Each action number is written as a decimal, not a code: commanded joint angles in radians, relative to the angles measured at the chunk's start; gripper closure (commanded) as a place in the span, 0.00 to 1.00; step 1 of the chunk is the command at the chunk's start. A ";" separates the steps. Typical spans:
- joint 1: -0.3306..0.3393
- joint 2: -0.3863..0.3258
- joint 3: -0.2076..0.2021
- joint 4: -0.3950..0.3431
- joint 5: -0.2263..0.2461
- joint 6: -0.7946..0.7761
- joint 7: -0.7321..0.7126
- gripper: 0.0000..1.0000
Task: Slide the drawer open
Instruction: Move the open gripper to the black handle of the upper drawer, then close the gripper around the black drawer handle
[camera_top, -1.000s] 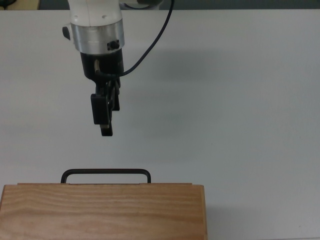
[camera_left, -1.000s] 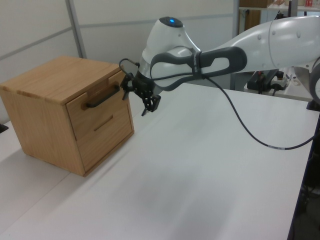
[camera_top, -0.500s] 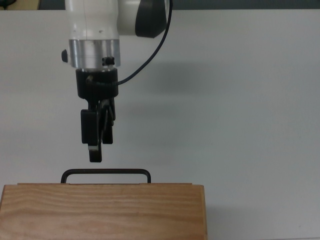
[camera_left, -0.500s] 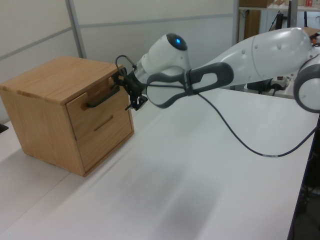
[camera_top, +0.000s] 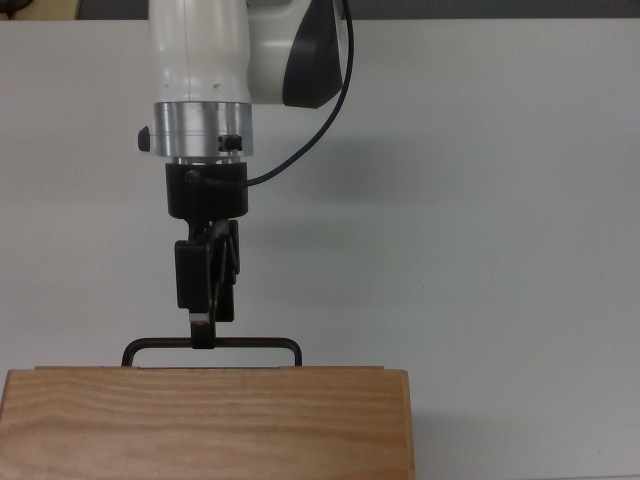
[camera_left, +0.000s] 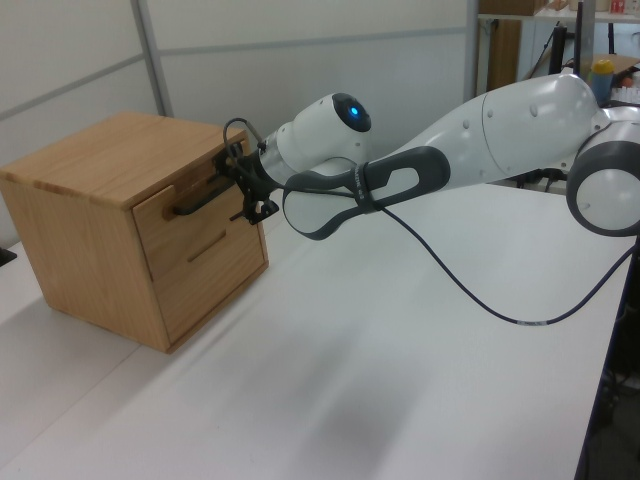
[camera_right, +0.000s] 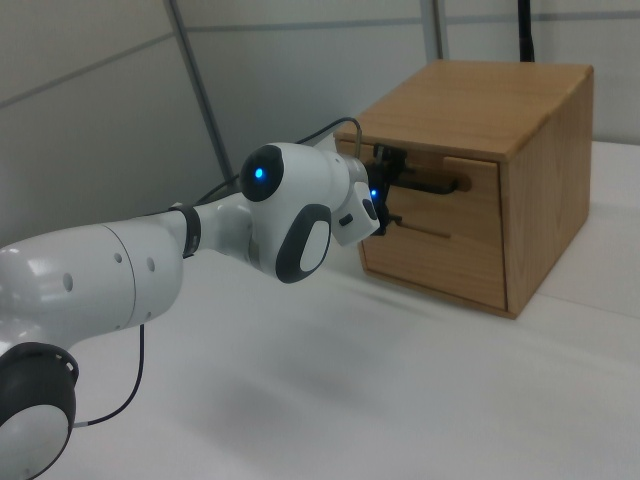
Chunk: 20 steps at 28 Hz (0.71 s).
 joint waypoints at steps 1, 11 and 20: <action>0.007 0.021 0.002 0.022 -0.005 0.052 -0.011 0.72; 0.007 0.023 0.002 0.023 -0.014 0.066 -0.071 1.00; 0.007 0.030 0.004 0.023 -0.014 0.066 -0.096 1.00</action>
